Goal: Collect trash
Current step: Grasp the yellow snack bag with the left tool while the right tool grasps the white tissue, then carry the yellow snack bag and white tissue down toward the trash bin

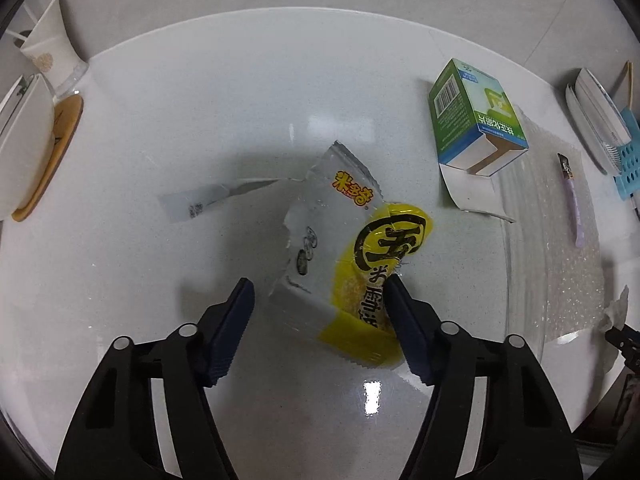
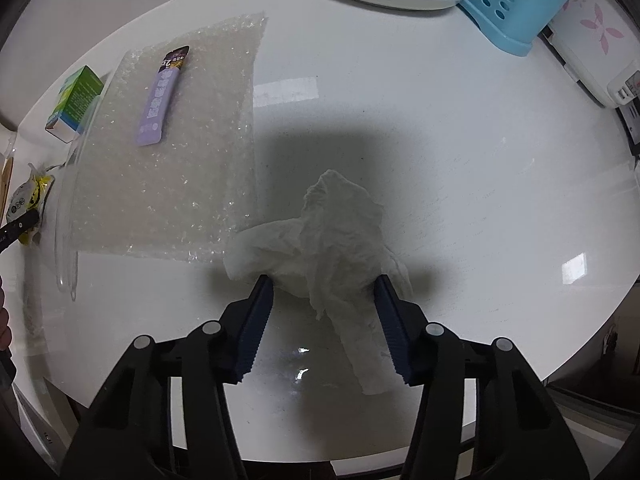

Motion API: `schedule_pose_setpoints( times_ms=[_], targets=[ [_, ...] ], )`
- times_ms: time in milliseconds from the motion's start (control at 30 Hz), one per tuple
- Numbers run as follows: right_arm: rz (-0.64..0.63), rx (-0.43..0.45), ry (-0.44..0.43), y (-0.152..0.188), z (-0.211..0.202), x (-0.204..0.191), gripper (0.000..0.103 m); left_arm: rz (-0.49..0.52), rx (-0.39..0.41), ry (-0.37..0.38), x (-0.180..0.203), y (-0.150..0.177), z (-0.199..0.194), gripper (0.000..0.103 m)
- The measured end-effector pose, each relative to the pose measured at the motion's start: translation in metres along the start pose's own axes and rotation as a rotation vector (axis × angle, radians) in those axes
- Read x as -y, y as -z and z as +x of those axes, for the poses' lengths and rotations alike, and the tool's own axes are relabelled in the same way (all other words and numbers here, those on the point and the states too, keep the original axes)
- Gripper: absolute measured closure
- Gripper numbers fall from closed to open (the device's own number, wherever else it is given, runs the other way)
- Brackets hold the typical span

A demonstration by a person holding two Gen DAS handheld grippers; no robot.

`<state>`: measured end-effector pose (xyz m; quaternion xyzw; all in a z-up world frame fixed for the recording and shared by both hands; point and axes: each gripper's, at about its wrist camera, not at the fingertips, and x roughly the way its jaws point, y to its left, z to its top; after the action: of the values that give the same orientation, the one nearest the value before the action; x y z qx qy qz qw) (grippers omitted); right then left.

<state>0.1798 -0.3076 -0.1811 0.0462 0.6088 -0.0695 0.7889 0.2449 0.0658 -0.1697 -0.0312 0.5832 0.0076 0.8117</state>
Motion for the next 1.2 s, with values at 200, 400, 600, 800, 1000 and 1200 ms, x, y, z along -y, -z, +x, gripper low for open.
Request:
schedule_pose_setpoints(
  times_ms=[200,400,600,800,1000,1200],
  targets=[
    [0.006,-0.017,0.021,0.0,0.007,0.001,0.067,0.014,-0.008,0.009,0.008,-0.001,-0.002,0.065],
    [0.003,-0.015,0.035,-0.002,0.007,0.001,0.089,0.007,-0.026,0.029,0.016,-0.003,-0.002,0.086],
    [0.003,0.009,0.042,-0.002,0.006,0.003,0.097,0.0,-0.017,0.035,0.014,-0.002,-0.005,0.092],
    [0.007,0.025,0.02,-0.005,0.006,0.007,0.097,0.016,0.019,0.034,0.024,0.003,-0.021,0.093],
    [-0.002,0.063,0.009,0.003,-0.007,0.003,0.097,0.011,0.054,0.069,0.023,0.011,-0.043,0.093],
    [-0.015,0.096,-0.014,0.01,-0.026,-0.007,0.097,0.01,0.084,0.1,0.022,0.02,-0.068,0.093]
  ],
)
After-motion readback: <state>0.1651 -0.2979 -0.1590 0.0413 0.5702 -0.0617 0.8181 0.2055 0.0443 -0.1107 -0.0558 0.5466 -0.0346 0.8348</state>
